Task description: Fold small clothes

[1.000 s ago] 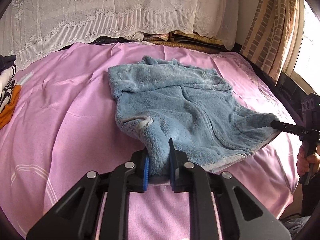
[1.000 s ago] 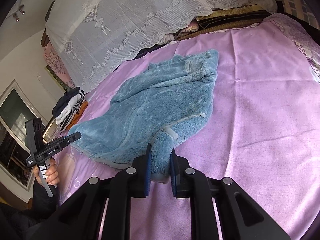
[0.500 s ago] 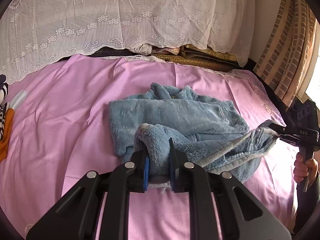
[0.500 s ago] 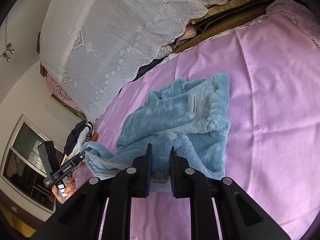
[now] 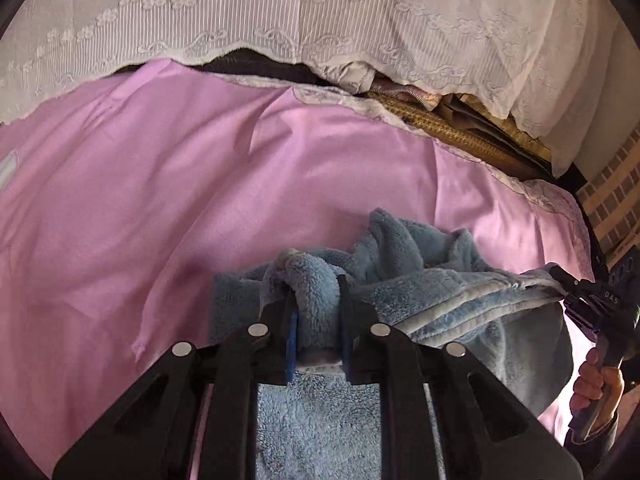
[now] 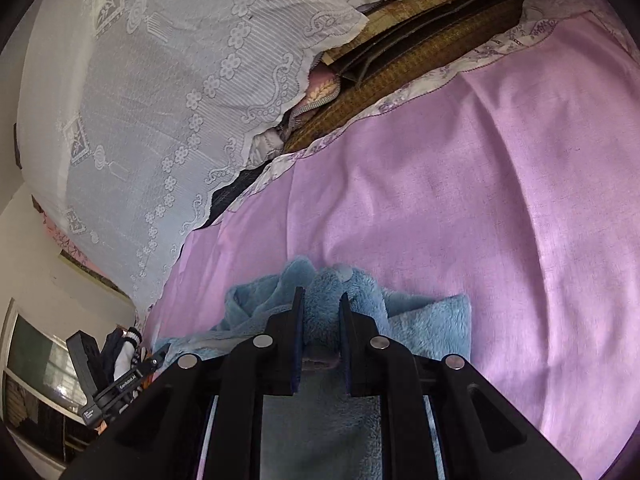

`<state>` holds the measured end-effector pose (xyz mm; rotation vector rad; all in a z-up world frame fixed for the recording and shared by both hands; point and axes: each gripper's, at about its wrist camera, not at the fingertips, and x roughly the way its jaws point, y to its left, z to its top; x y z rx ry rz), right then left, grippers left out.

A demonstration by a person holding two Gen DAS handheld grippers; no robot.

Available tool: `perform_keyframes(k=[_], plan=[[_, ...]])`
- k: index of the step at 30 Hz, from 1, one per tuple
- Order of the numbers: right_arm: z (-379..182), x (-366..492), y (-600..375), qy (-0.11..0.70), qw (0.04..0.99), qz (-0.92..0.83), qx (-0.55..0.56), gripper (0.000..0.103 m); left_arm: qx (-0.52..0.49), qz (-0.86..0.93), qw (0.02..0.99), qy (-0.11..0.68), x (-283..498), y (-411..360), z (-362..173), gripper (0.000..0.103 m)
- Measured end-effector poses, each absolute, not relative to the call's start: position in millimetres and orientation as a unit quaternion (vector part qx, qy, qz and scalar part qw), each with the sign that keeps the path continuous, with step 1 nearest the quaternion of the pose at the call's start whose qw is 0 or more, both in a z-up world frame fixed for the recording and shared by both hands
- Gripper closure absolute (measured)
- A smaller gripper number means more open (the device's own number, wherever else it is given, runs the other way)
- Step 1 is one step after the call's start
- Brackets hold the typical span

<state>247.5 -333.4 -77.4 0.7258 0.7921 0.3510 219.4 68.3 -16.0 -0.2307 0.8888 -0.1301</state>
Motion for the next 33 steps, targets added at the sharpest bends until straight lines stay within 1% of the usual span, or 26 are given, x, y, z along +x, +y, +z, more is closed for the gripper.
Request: perform_keyframes(k=[1, 3, 4, 5, 6, 8, 9, 10, 12, 13, 15, 19, 23, 25, 26, 27, 28, 30, 32, 33], plan=[[-85.7, 252.2, -336.6, 0.378, 0.835, 0.169, 0.362, 0.079, -0.115, -0.058, 0.894, 0.430, 221.3, 69.8, -21.6, 0.084], [-93.7, 251.3, -345.6, 0.369, 0.823, 0.176, 0.394, 0.069, -0.122, -0.070, 0.898, 0.418, 216.3, 73.2, -22.6, 0.080], [-91.7, 247.6, -351.5, 0.355, 0.824, 0.180, 0.403, 0.061, -0.122, -0.077, 0.901, 0.409, 211.4, 74.7, -18.9, 0.077], [-85.6, 241.6, -357.4, 0.342, 0.831, 0.175, 0.402, 0.056, -0.122, -0.084, 0.904, 0.400, 206.7, 76.1, -14.1, 0.075], [-77.7, 235.8, -362.4, 0.326, 0.843, 0.165, 0.394, 0.053, -0.123, -0.090, 0.908, 0.390, 201.5, 77.4, -8.2, 0.071], [-60.6, 224.3, -363.2, 0.306, 0.867, 0.158, 0.361, 0.053, -0.128, -0.099, 0.914, 0.371, 191.5, 79.2, 4.1, 0.062], [-54.6, 220.2, -358.5, 0.303, 0.875, 0.161, 0.341, 0.055, -0.124, -0.088, 0.922, 0.357, 185.3, 79.3, 10.6, 0.044], [-49.1, 215.6, -349.9, 0.301, 0.884, 0.164, 0.319, 0.059, -0.112, -0.067, 0.932, 0.337, 178.1, 78.3, 17.3, 0.032], [-41.6, 208.5, -327.7, 0.303, 0.896, 0.175, 0.274, 0.065, -0.078, -0.052, 0.947, 0.306, 167.6, 73.0, 30.0, 0.032], [-39.1, 205.7, -315.1, 0.308, 0.900, 0.183, 0.248, 0.066, -0.068, -0.056, 0.949, 0.301, 165.2, 69.6, 33.8, 0.032], [-36.5, 205.9, -286.5, 0.320, 0.903, 0.201, 0.204, 0.066, -0.055, -0.074, 0.943, 0.320, 169.3, 58.6, 33.3, 0.032], [-44.4, 221.6, -235.1, 0.358, 0.893, 0.224, 0.155, 0.066, -0.001, -0.095, 0.922, 0.374, 194.6, 17.7, 5.7, 0.032], [-60.1, 251.8, -213.7, 0.389, 0.882, 0.218, 0.155, 0.066, 0.020, -0.069, 0.911, 0.407, 229.4, -7.9, -23.8, 0.032], [-71.2, 264.3, -225.7, 0.395, 0.888, 0.176, 0.159, 0.065, 0.040, -0.034, 0.910, 0.410, 240.1, -8.5, -38.6, 0.030], [-77.9, 268.9, -237.2, 0.395, 0.889, 0.158, 0.167, 0.066, 0.051, -0.021, 0.911, 0.408, 243.8, -6.1, -46.8, 0.029], [-84.9, 272.2, -249.6, 0.393, 0.889, 0.152, 0.179, 0.078, 0.058, -0.013, 0.913, 0.403, 245.1, -3.0, -53.0, 0.024], [-90.1, 275.1, -261.4, 0.396, 0.887, 0.146, 0.191, 0.102, 0.055, -0.012, 0.916, 0.397, 244.6, 1.6, -56.1, 0.021], [-93.3, 274.5, -284.6, 0.389, 0.882, 0.136, 0.229, 0.103, 0.039, -0.012, 0.920, 0.391, 242.4, 10.5, -53.3, 0.020], [-89.4, 269.5, -296.6, 0.376, 0.887, 0.118, 0.241, 0.103, 0.026, -0.002, 0.926, 0.376, 235.3, 16.9, -44.3, 0.020], [-86.6, 266.6, -298.2, 0.370, 0.890, 0.113, 0.240, 0.101, 0.024, 0.002, 0.931, 0.365, 229.1, 18.6, -38.1, 0.020]])
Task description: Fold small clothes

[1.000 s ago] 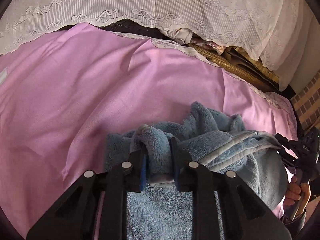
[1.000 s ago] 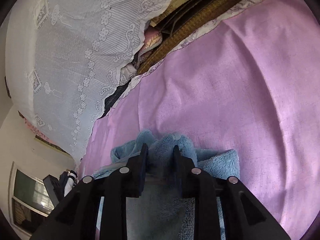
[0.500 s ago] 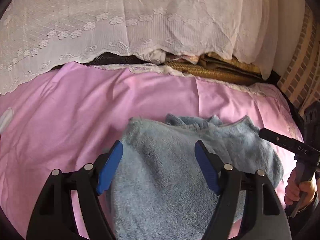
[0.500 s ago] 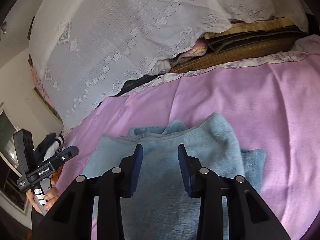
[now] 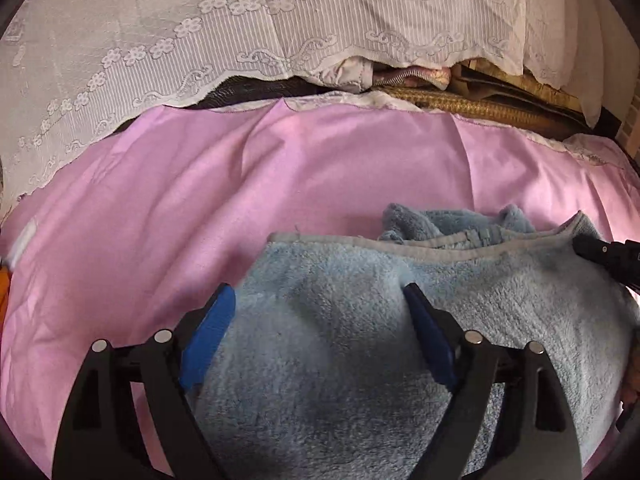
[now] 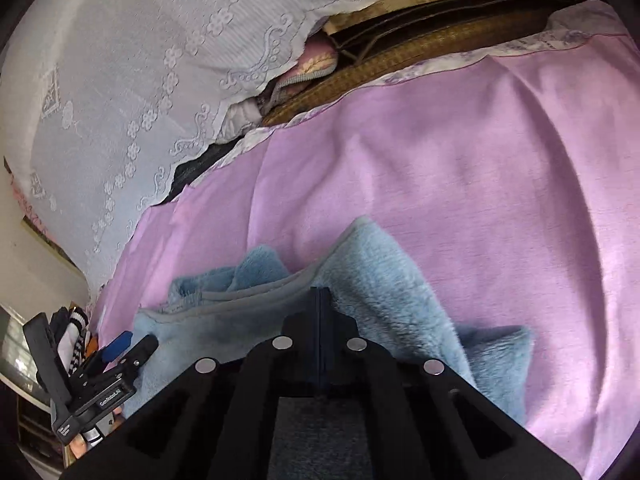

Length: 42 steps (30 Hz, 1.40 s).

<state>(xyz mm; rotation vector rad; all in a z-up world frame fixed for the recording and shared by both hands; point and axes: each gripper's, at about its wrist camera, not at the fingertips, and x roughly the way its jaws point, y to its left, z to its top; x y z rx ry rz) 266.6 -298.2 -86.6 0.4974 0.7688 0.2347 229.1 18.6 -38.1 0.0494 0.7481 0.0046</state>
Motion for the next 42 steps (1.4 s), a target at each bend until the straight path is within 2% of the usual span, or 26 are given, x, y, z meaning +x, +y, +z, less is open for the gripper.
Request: perform_keyframes(k=[3, 5, 6, 7, 9, 12, 15, 20, 24, 26, 29, 30, 31, 36, 42], plan=[[-68.4, 245.7, -291.4, 0.344, 0.904, 0.124, 0.222, 0.092, 0.034, -0.002, 0.940, 0.340, 204.1, 18.6, -23.0, 0.020], [-56.2, 229.7, -276.3, 0.333, 0.908, 0.151, 0.205, 0.081, 0.038, -0.023, 0.940, 0.338, 189.6, 14.2, -21.3, 0.020], [-51.7, 222.7, -266.3, 0.330, 0.909, 0.164, 0.195, 0.072, 0.040, -0.033, 0.938, 0.342, 185.6, 11.1, -23.3, 0.020], [-50.2, 215.6, -255.2, 0.330, 0.908, 0.180, 0.183, 0.068, 0.045, -0.036, 0.936, 0.347, 182.4, 7.9, -27.0, 0.020], [-52.3, 206.1, -236.7, 0.340, 0.905, 0.203, 0.157, 0.068, 0.069, -0.019, 0.933, 0.352, 179.4, 3.9, -37.8, 0.020], [-73.1, 206.1, -236.1, 0.367, 0.901, 0.184, 0.141, 0.068, 0.079, 0.011, 0.930, 0.358, 178.4, 12.1, -52.5, 0.013], [-91.0, 209.4, -262.7, 0.380, 0.893, 0.172, 0.167, 0.103, 0.068, 0.031, 0.931, 0.357, 169.2, 24.5, -48.7, 0.013], [-84.3, 187.7, -291.1, 0.367, 0.902, 0.131, 0.183, 0.103, 0.083, 0.070, 0.932, 0.345, 150.9, 38.4, -42.8, 0.013], [-71.0, 163.1, -297.1, 0.347, 0.914, 0.113, 0.181, 0.095, 0.085, 0.079, 0.937, 0.330, 137.7, 40.3, -33.1, 0.014], [-61.6, 151.7, -287.8, 0.335, 0.918, 0.127, 0.172, 0.095, 0.089, 0.075, 0.941, 0.319, 130.7, 35.2, -26.0, 0.014], [-53.2, 138.9, -264.6, 0.326, 0.920, 0.153, 0.152, 0.083, 0.091, 0.063, 0.946, 0.306, 120.3, 26.4, -18.2, 0.014], [-53.3, 135.4, -254.6, 0.327, 0.920, 0.163, 0.141, 0.073, 0.093, 0.059, 0.947, 0.303, 117.6, 23.4, -17.2, 0.014], [-53.6, 132.6, -245.3, 0.328, 0.921, 0.168, 0.128, 0.070, 0.095, 0.056, 0.947, 0.302, 116.0, 20.6, -17.0, 0.014], [-72.1, 134.9, -220.7, 0.357, 0.915, 0.170, 0.082, 0.070, 0.103, 0.056, 0.941, 0.317, 120.9, 17.4, -29.8, 0.014], [-87.5, 137.5, -239.0, 0.374, 0.906, 0.172, 0.096, 0.075, 0.103, 0.067, 0.927, 0.353, 137.4, 28.1, -54.3, 0.013]])
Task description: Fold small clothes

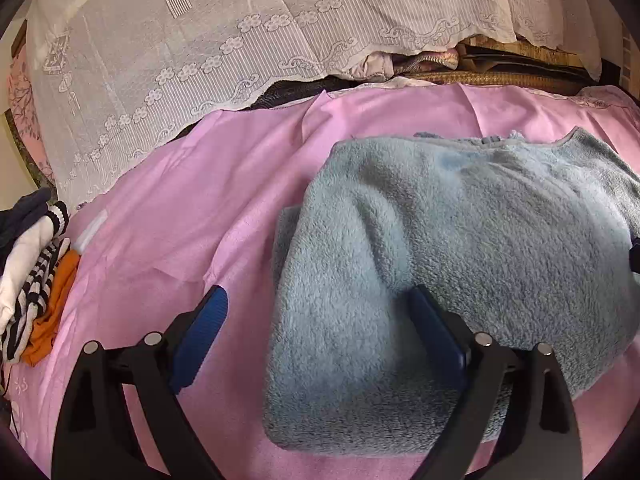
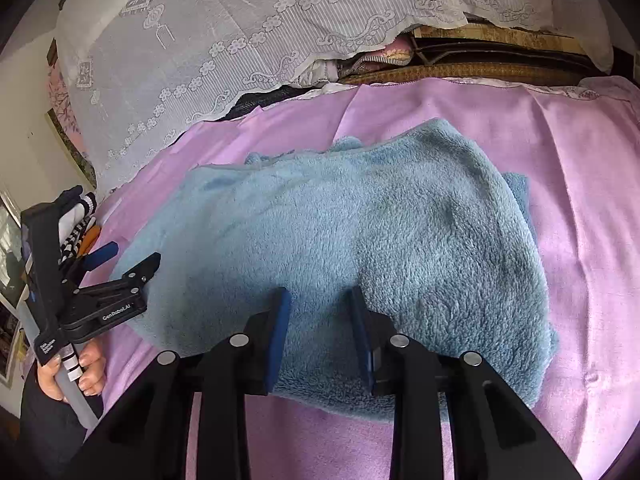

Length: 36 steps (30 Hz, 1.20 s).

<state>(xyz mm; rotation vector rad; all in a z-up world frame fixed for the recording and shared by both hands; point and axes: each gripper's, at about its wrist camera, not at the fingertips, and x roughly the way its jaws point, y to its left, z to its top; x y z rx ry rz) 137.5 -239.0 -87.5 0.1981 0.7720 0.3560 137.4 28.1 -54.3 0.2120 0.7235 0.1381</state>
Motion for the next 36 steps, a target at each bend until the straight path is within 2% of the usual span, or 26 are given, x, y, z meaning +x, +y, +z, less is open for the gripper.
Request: perform_keyframes(k=[4, 9, 19, 27, 33, 36], plan=[[-87.2, 128.7, -255.7, 0.364, 0.913, 0.152, 0.099, 0.081, 0.100, 0.073, 0.928, 0.350, 135.6, 30.1, -52.5, 0.013], [-66.8, 114.6, -253.7, 0.325, 0.930, 0.147, 0.088, 0.069, 0.080, 0.057, 0.936, 0.337, 124.9, 26.2, -36.6, 0.014], [-55.6, 165.1, -195.8, 0.336, 0.921, 0.182, 0.073, 0.067, 0.089, 0.045, 0.937, 0.335, 138.2, 3.2, -34.8, 0.014], [-88.2, 206.1, -202.7, 0.363, 0.914, 0.156, 0.095, 0.063, 0.095, 0.052, 0.932, 0.345, 167.0, 10.0, -55.1, 0.012], [-93.2, 202.7, -206.4, 0.357, 0.916, 0.159, 0.093, 0.064, 0.082, 0.047, 0.933, 0.347, 167.9, 16.1, -58.1, 0.008], [-81.4, 187.2, -199.3, 0.339, 0.924, 0.156, 0.078, 0.058, 0.088, 0.053, 0.935, 0.339, 159.8, 15.1, -54.8, 0.009]])
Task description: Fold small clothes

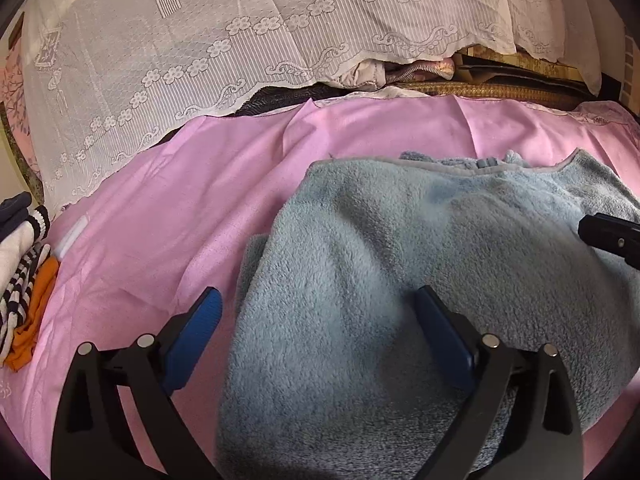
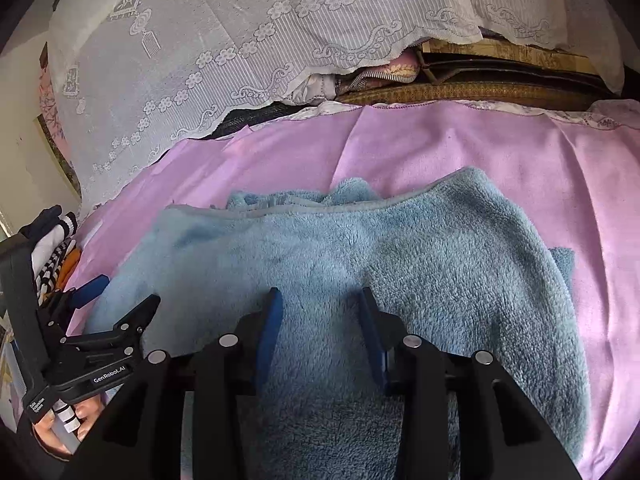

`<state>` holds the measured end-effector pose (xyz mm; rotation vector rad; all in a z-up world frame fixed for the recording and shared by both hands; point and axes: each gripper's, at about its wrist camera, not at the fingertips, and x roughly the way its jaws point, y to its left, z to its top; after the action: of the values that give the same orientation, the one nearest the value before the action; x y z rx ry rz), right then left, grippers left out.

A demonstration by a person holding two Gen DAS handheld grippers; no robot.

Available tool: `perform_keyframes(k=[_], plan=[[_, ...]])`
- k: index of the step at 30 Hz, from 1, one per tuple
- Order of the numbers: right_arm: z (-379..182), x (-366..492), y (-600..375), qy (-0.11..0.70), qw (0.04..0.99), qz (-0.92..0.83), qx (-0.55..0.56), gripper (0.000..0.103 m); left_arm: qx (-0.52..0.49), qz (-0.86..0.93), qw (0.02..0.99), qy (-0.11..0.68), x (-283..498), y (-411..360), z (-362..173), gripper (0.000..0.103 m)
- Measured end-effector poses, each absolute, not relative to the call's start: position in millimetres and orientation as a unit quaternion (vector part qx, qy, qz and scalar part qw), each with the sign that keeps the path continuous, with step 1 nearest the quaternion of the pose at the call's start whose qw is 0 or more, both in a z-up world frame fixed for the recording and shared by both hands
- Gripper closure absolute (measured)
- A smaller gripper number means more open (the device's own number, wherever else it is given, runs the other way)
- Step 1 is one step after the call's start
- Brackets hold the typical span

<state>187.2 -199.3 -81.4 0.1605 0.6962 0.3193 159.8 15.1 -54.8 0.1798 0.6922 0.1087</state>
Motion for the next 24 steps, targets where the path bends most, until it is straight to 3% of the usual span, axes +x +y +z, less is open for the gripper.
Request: perform_keyframes(k=[4, 9, 24], plan=[[-67.7, 172.7, -178.9, 0.326, 0.927, 0.180, 0.050, 0.048, 0.082, 0.048, 0.937, 0.337, 152.0, 15.9, -50.5, 0.009], [-89.2, 178.7, -165.3, 0.359, 0.917, 0.171, 0.012, 0.043, 0.086, 0.045, 0.935, 0.340, 151.7, 13.7, -51.8, 0.009], [-71.3, 161.3, -171.1, 0.342, 0.918, 0.195, 0.050, 0.042, 0.078, 0.042, 0.938, 0.336, 142.3, 15.1, -44.1, 0.009]])
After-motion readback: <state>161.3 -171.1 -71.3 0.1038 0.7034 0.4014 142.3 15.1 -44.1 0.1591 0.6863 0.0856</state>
